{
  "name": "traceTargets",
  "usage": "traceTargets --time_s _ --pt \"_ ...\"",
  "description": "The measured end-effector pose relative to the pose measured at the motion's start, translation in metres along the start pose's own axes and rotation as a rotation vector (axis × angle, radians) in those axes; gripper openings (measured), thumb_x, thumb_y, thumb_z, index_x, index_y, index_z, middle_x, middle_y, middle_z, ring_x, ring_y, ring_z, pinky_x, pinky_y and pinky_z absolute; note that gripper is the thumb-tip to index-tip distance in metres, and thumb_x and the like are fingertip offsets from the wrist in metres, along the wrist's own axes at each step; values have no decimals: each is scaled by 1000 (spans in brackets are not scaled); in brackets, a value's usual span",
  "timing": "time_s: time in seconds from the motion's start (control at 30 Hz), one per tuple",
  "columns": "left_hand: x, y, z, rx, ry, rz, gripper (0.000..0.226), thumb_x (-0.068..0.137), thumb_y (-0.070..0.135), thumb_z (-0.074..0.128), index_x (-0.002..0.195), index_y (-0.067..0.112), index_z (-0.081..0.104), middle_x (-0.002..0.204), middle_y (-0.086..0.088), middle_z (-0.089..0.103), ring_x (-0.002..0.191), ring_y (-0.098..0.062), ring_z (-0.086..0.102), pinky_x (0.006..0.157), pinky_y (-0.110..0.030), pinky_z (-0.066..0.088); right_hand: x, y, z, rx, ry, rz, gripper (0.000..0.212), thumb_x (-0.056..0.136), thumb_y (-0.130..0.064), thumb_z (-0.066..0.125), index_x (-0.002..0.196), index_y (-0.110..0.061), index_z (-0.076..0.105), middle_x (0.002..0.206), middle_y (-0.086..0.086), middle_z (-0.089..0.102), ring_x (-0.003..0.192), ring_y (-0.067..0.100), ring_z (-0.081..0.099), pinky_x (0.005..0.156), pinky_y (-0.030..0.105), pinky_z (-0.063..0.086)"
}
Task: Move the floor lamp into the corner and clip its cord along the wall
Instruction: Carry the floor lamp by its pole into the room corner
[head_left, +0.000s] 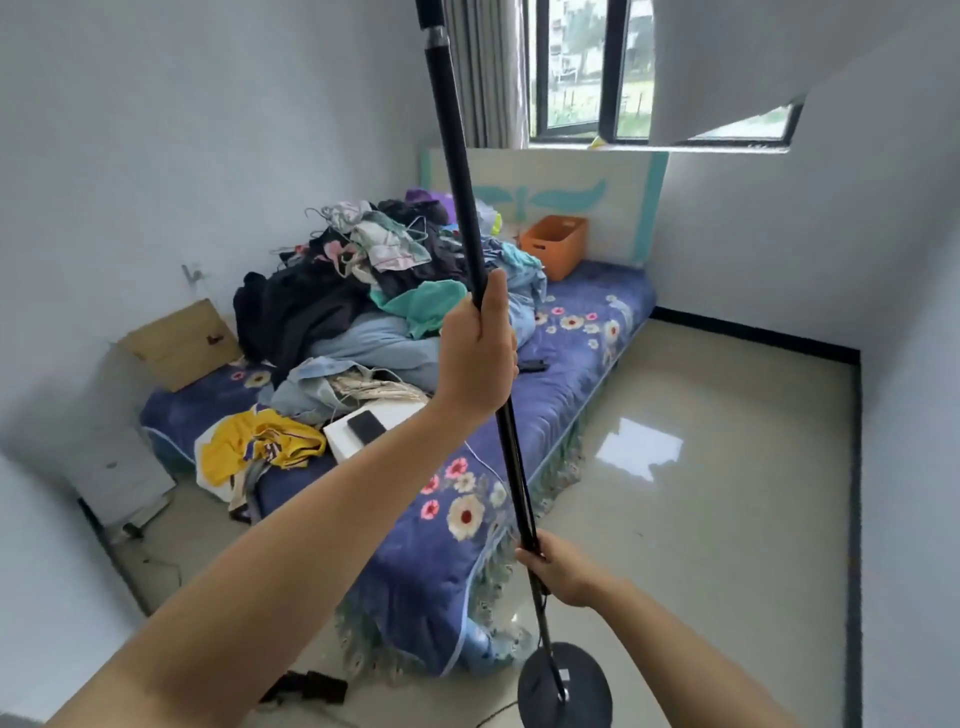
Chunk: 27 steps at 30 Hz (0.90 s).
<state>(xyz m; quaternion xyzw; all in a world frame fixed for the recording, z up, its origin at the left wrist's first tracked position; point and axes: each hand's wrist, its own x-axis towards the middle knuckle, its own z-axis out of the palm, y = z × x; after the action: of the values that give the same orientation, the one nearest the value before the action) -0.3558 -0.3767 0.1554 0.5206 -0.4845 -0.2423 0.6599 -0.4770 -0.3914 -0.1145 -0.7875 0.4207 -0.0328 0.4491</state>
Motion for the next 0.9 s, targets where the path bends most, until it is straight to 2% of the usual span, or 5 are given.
traceTargets --time_s 0.13,0.3,0.5,0.67,0.9 --pt "1 1 18 -70 -80 -4 53 106 34 39 57 20 27 40 11 27 35 -11 24 42 -27 24 -11 2 -15 -32 106 75 10 103 -33 47 97 -25 48 73 -13 50 76 16 52 60 20 36" --pt "10 7 46 -107 -209 77 46 99 42 41 60 21 29 49 -2 29 49 -22 28 47 -49 29 -23 5 -37 13 203 209 19 103 -34 46 91 -21 52 82 1 56 78 21 54 73 34 44" --pt "10 -1 105 -173 -417 106 42 88 63 44 56 36 38 49 5 31 48 -22 29 45 -46 30 -43 30 -55 54 324 320 17 102 -30 47 89 -22 55 84 -1 58 71 13 52 61 20 41" --pt "17 -31 184 -192 -618 90 40 89 62 45 55 42 42 44 12 33 43 -14 28 43 -34 27 -38 85 -85 114 399 369 14 100 -30 49 90 -25 57 85 -5 57 76 11 52 65 21 40" --pt "54 -88 284 -169 -699 26 43 91 61 45 53 40 41 41 12 35 37 -9 29 38 -25 27 -4 167 -140 154 374 376 17 101 -30 49 94 -21 61 85 -4 57 80 16 54 69 24 40"
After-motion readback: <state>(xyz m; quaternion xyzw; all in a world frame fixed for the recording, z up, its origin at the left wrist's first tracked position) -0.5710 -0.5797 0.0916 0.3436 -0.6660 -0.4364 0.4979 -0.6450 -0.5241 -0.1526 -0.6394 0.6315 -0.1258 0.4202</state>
